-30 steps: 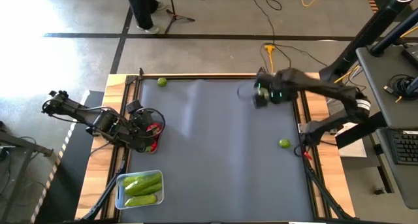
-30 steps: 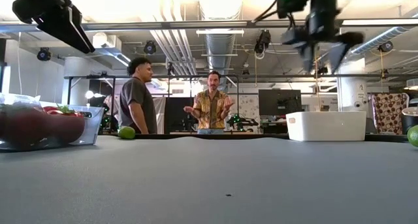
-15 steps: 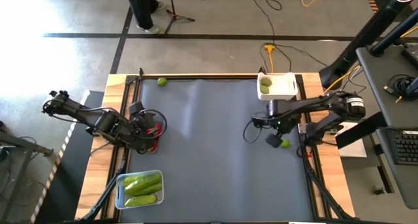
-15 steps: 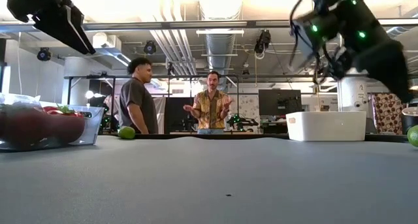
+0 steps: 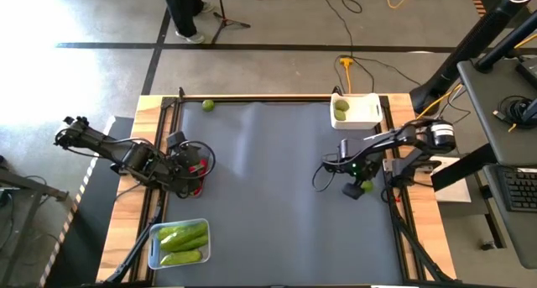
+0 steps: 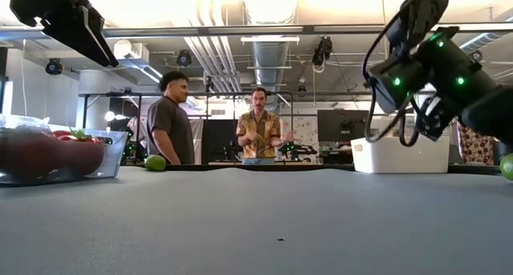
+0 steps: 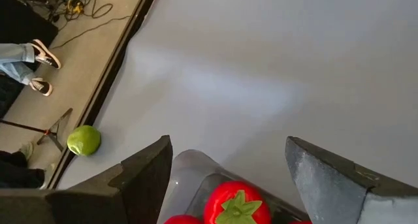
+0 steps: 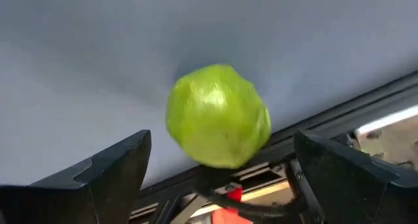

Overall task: Sort produce into baskets
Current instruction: Put the right lime into the white bin

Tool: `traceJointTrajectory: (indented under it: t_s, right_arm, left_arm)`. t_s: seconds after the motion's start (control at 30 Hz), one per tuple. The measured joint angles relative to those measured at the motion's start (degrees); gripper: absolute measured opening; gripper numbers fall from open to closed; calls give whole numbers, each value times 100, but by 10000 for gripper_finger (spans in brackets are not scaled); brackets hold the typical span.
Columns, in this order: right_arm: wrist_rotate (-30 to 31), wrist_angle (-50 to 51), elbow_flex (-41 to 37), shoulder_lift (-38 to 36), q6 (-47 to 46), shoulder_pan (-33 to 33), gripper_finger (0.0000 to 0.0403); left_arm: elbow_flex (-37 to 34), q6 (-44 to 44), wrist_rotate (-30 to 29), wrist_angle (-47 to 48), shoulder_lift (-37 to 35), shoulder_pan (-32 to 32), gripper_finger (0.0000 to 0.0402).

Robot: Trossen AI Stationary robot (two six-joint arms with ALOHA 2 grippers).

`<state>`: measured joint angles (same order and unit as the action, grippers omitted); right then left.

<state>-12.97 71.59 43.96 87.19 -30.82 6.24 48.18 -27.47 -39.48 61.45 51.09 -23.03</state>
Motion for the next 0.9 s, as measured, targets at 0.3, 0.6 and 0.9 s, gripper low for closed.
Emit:
traceJointTrajectory:
  t_s: [0.3,0.6,0.9]
  right_arm:
    - [82,-360,-9,587,152,0,292]
    - [98,-201,225,349,141,12,180]
    - [915,333,1840,-244,321,612,183]
  left_arm:
    - [0,15,10,56,-47,0,278]
    - [0,-255,855,128,-68,26,278]
    - [0,-460,1032,157,-191,238,278]
